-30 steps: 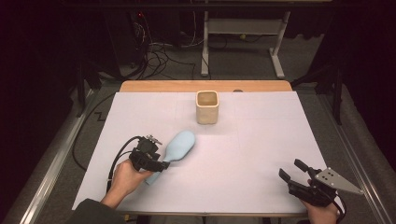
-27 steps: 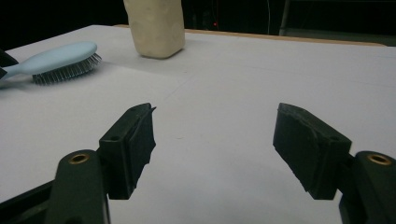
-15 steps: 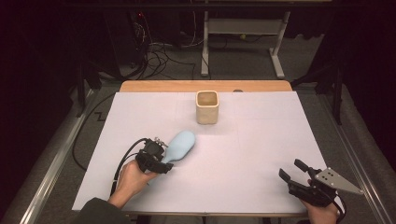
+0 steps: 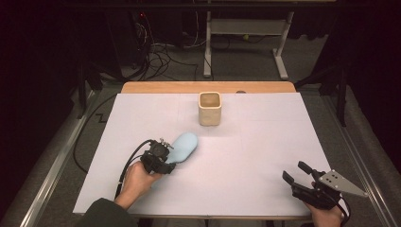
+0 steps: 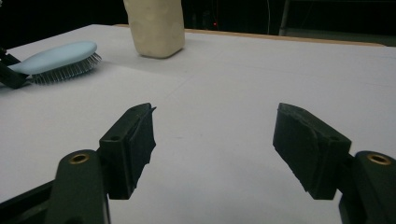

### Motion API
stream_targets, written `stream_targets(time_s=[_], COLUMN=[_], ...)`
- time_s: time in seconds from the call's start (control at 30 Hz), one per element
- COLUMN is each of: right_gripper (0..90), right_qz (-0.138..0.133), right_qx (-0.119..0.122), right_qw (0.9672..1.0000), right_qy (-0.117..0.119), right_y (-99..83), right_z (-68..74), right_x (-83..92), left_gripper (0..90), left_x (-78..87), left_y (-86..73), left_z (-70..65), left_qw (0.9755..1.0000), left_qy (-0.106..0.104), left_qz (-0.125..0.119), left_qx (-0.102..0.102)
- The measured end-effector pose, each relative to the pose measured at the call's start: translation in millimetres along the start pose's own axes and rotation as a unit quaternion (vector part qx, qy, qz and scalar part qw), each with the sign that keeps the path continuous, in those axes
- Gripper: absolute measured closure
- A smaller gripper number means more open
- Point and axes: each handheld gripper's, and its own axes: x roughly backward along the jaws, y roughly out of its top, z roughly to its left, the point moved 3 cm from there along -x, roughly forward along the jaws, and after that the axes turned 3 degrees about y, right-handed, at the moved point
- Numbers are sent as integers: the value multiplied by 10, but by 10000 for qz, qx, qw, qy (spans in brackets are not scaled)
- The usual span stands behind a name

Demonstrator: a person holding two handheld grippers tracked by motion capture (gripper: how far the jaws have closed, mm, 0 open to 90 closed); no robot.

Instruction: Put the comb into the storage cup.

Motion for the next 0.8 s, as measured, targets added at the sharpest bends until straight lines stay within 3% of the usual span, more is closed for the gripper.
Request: stream_targets(time_s=[0.13,0.53,0.8], right_gripper=[297,298,299], right_qz=[-1,7,13], right_qx=[4,24,14], right_qw=[10000,10000,10000], right_qy=[-2,-17,-20], right_y=[0,-1,-1], right_z=[0,0,0], right_x=[0,1,5], left_gripper=[663,685,690], left_x=[-4,-1,0], left_y=[9,24,13], left_z=[-7,-1,-10], left_qw=[10000,10000,9999], left_qy=[10,7,31], left_qz=[-26,30,-97], left_qx=[-59,-85,-125])
